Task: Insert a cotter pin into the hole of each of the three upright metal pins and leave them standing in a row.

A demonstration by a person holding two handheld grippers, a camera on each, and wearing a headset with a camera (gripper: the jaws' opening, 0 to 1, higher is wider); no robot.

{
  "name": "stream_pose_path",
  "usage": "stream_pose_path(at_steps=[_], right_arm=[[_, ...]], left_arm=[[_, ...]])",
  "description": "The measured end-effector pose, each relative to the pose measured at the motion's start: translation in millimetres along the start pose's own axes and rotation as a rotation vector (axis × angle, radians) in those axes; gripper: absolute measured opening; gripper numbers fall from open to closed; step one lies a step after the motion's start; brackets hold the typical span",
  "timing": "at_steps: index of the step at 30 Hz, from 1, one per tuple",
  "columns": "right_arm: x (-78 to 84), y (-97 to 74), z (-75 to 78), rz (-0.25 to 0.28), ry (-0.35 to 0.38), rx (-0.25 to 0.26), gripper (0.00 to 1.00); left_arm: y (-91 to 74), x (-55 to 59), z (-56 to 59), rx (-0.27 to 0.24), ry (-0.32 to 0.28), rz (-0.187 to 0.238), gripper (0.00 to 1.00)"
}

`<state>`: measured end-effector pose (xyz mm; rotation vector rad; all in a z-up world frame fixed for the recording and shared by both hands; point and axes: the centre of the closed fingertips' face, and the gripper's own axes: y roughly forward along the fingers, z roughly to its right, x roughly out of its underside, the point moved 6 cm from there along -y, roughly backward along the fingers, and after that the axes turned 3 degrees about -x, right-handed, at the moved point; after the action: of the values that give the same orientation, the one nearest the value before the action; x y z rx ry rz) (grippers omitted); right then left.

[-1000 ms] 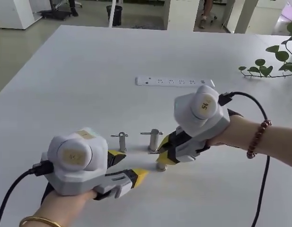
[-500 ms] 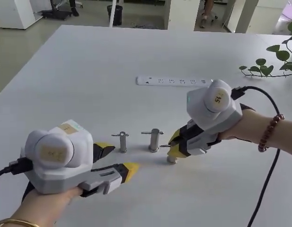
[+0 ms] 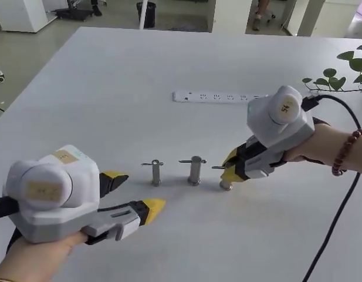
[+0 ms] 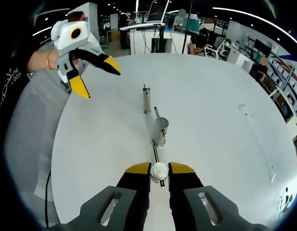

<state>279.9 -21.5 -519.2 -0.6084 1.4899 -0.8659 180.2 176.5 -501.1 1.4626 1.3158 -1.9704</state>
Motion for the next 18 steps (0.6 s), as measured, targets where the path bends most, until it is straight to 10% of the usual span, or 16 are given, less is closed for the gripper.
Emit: stream_pose_path(at_steps=[18], right_arm=[[3.2, -1.8, 10.1, -0.015, 0.013, 0.007, 0.09]], left_arm=[[-3.1, 5.5, 2.9, 0.002, 0.0, -0.002, 0.49]])
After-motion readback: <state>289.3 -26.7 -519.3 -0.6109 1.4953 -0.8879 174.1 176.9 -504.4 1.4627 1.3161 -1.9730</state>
